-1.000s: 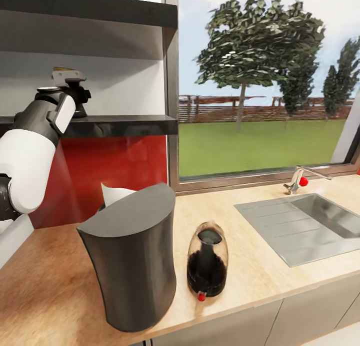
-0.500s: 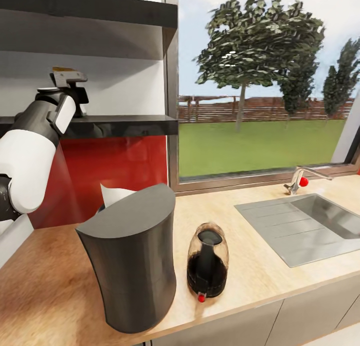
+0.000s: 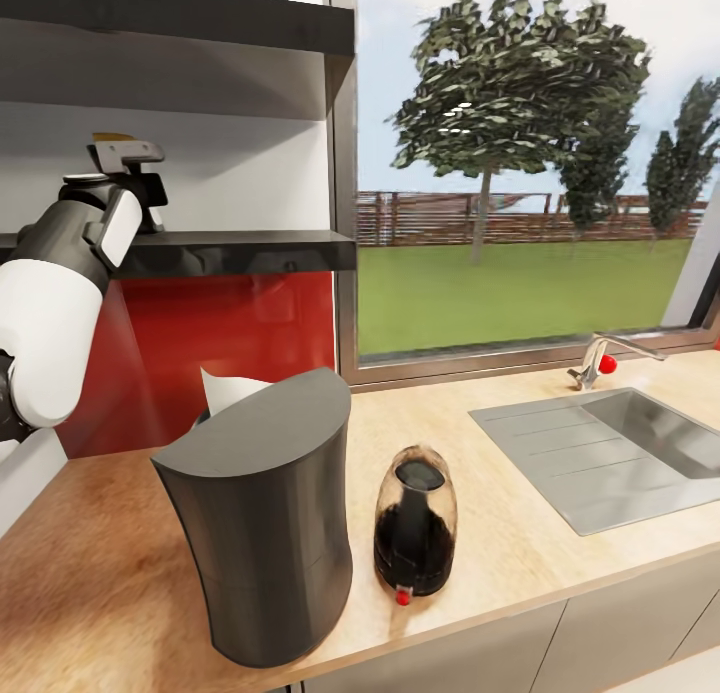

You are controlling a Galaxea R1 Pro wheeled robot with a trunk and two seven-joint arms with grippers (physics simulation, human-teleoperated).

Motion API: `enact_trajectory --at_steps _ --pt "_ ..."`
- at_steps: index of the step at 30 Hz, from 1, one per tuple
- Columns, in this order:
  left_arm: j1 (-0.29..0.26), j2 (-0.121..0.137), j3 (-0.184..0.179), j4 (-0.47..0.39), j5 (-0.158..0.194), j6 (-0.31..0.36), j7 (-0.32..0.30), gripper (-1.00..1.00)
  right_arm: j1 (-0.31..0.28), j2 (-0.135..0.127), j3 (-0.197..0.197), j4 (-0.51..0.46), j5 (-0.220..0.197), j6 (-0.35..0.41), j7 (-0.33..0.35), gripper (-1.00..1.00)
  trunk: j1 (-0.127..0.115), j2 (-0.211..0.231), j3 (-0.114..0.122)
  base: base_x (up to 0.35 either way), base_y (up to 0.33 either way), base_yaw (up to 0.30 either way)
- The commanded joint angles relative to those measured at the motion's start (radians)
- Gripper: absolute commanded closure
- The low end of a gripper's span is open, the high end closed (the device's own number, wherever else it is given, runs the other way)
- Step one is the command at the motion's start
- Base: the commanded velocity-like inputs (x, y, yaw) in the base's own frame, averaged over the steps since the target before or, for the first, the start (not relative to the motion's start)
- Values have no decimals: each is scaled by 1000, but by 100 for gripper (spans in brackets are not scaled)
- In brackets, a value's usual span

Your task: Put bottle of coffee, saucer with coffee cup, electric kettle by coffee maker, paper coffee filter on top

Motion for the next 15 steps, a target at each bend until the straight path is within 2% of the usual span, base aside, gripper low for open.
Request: enact_trajectory --at_steps 1,12,15 --pt "0 2 -5 -2 6 5 3 100 0 0 1 1 -6 -4 1 -100 0 -1 0 0 0 0" --pt "0 3 -5 -5 10 6 2 100 0 0 5 1 -6 -5 1 -100 0 -1 0 -3 0 0" --pt "0 2 -5 -8 10 8 4 100 0 -1 5 1 -4 -6 1 -100 0 -1 0 -229 4 0"
